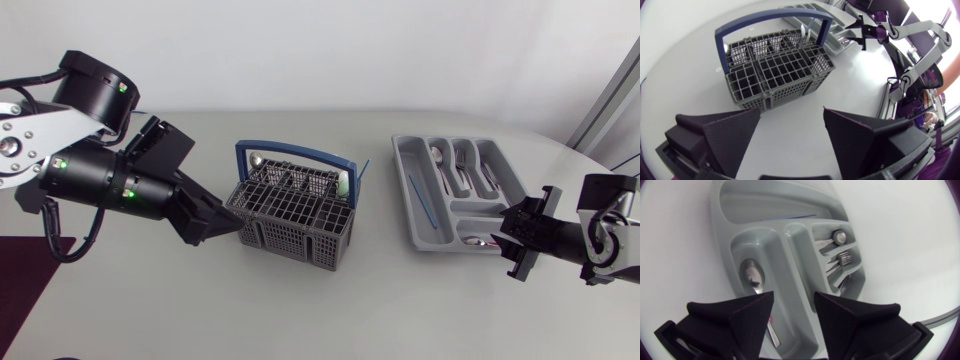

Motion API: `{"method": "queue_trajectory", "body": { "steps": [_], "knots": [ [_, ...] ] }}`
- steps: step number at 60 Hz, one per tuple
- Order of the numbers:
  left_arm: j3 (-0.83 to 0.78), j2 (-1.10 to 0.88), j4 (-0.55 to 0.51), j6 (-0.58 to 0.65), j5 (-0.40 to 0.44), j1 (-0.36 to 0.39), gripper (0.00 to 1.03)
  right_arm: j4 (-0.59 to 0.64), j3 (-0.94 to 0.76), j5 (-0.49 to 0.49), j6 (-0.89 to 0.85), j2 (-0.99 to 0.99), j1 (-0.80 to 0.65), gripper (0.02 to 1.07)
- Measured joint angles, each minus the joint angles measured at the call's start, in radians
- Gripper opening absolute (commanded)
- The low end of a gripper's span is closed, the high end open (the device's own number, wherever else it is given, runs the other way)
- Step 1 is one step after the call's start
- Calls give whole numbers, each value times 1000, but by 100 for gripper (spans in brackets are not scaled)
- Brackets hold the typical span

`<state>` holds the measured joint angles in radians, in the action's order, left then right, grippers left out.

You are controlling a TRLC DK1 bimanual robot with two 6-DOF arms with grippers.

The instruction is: Unload the cutlery basket into the drawer organizer.

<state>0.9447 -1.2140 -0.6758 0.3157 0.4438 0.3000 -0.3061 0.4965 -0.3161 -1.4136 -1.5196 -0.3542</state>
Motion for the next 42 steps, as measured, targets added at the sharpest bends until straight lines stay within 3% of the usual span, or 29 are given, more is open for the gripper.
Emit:
{"method": "queue_trajectory", "body": {
  "steps": [14, 26, 42],
  "knots": [
    [-40, 6, 8, 8, -51, -5, 98, 214, 18, -5, 135, 172, 70, 97],
    [-124, 8, 117, 18, -125, -9, 98, 378, 106, -28, 357, 234, 214, 97],
    [-165, -91, 253, 23, -187, -16, 98, 461, 266, -66, 700, 172, 432, 97]
  ]
}}
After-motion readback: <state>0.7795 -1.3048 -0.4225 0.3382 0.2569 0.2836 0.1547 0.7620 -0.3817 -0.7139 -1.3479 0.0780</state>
